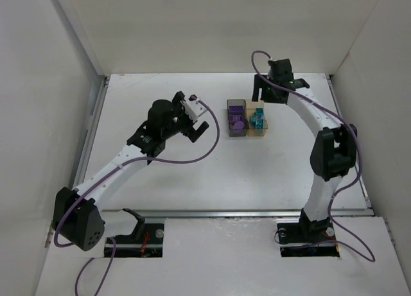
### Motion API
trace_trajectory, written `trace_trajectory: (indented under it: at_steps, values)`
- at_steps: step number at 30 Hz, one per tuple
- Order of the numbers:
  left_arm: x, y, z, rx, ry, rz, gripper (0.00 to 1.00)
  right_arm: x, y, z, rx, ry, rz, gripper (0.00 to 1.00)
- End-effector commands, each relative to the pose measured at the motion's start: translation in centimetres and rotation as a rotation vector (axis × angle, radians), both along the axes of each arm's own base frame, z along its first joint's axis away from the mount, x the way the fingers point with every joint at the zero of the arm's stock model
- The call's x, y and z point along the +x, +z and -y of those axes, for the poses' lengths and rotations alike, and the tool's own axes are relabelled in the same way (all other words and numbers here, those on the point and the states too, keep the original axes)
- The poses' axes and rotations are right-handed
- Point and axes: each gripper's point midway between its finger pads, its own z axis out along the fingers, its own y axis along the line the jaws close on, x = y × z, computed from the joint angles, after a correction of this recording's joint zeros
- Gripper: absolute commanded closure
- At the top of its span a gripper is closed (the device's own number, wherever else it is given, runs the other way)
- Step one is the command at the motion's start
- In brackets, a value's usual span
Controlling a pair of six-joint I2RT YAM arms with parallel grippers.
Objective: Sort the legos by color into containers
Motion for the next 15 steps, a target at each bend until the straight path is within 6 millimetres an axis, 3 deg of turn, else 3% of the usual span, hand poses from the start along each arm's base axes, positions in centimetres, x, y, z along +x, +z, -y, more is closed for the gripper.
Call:
trace_trajectory:
  at_steps: [1, 2, 3, 4, 6, 7, 8, 9, 11, 12, 13, 15]
  values:
    - [1.7, 1.2, -2.0, -0.081, 0.196, 0.047, 0.0, -0.7, 11.2, 0.5, 0.049, -0.003, 0.264, 0.17]
    - [2.4, 1.5, -2.7, -0.126, 0.268, 0.05, 0.0, -1.4, 11.5, 0.9, 0.043, -0.011, 0.269, 0.13]
    - [2.8, 1.3, -3.6, -0.136, 0.336, 0.052, 0.0, -2.0, 13.9, 2.1, 0.048, -0.037, 0.328, 0.11]
    - [3.9, 0.0, -6.0, -0.118, 0.471, 0.047, 0.0, -2.2, 14.8, 3.1, 0.046, -0.06, 0.355, 0.09]
    - [4.8, -0.9, -8.4, -0.158, 0.609, 0.002, 0.0, -3.3, 15.9, 7.4, 0.01, -0.167, 0.391, 0.05]
    - [5.2, -1.6, -10.1, -0.155, 0.696, -0.014, 0.0, -3.7, 16.2, 8.9, 0.0, -0.218, 0.405, 0.04]
    - [5.6, -2.7, -11.9, -0.148, 0.762, -0.044, 0.0, -4.3, 16.2, 12.3, -0.043, -0.314, 0.408, 0.02]
    - [5.3, -3.7, -12.9, -0.13, 0.801, -0.085, 0.0, -4.9, 15.2, 14.0, -0.065, -0.36, 0.396, 0.0]
    - [4.8, -5.0, -14.3, -0.161, 0.864, -0.144, 0.0, -6.5, 15.8, 17.1, -0.086, -0.452, 0.42, 0.0]
    - [4.4, -5.4, -14.8, -0.17, 0.881, -0.16, 0.0, -7.4, 15.9, 20.0, -0.115, -0.549, 0.431, 0.0]
    - [4.0, -5.9, -14.9, -0.177, 0.889, -0.177, 0.0, -8.3, 14.7, 21.2, -0.142, -0.592, 0.411, 0.0]
    - [3.3, -7.0, -15.9, -0.208, 0.932, -0.208, 0.0, -10.3, 15.6, 24.4, -0.204, -0.753, 0.454, 0.0]
